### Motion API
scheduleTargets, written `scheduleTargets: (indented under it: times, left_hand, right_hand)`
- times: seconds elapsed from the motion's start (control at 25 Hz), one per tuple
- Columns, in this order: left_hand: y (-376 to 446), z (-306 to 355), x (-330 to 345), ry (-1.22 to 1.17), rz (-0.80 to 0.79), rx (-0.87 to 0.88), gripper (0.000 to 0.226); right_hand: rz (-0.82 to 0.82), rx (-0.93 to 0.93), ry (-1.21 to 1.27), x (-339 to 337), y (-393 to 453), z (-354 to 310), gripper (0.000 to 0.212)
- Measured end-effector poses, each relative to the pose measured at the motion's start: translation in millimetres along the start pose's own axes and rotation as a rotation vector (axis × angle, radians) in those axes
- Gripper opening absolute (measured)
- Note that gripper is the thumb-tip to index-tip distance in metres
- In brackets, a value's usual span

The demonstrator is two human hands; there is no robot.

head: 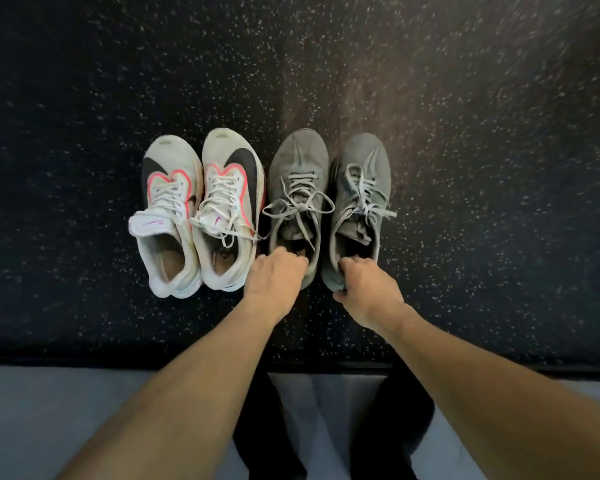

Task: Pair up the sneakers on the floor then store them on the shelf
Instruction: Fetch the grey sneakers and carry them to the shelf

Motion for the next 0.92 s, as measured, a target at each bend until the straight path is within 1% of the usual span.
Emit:
scheduleTargets:
  times: [0.08, 0.12, 0.24, 0.32, 0.44, 0.56, 0.68, 0.8, 0.92]
  left_hand:
    - [-4, 1, -8, -0.023, 0.038, -0.010, 0.020]
    - [-9, 3, -15, -0.035, 0.043, -0.002, 0.020]
    - [-27, 10, -42, -0.041, 0.031, 0.021, 0.017]
    - [-44, 19, -73, -0.054, 0.054, 0.027, 0.018]
    - [-75, 35, -134, -0.063, 0.082, 0.048, 0.021]
    - [-111, 50, -201, -0.051, 0.090, 0.062, 0.020]
    - [-164, 77, -281, -0.044, 0.107, 0.075, 0.018]
    - [-227, 108, -357, -0.027, 0.111, 0.094, 0.018]
    - [-284, 131, -413, 0.008, 0.109, 0.101, 0.013]
  right_hand:
    - [0.112, -0.031, 0.006, -11, -6, 0, 0.006]
    - [0.145, -0.046, 0.026, -18, -11, 1, 0.005]
    - [0.156, -0.071, 0.077, -46, -33, 1, 0.006]
    - [0.176, -0.083, 0.086, -74, -58, -3, 0.008]
    - [0.222, -0.087, 0.125, -128, -105, -14, 0.013]
    - [0.242, -0.082, 0.135, -187, -154, -27, 0.012]
    - [0.260, -0.067, 0.146, -256, -220, -38, 0.015]
    - [0.262, -0.061, 0.160, -318, -296, -48, 0.013]
    - [0.283, -0.060, 0.185, -364, -366, -55, 0.010]
Point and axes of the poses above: each hand's wrist, its own y-axis towards the middle knuckle, its own x-axis out of the palm, z = x × y, the point moved 3 cm from there along y, towards the middle knuckle, and after that the axes turned 8 degrees about x, right-handed, at the moved point
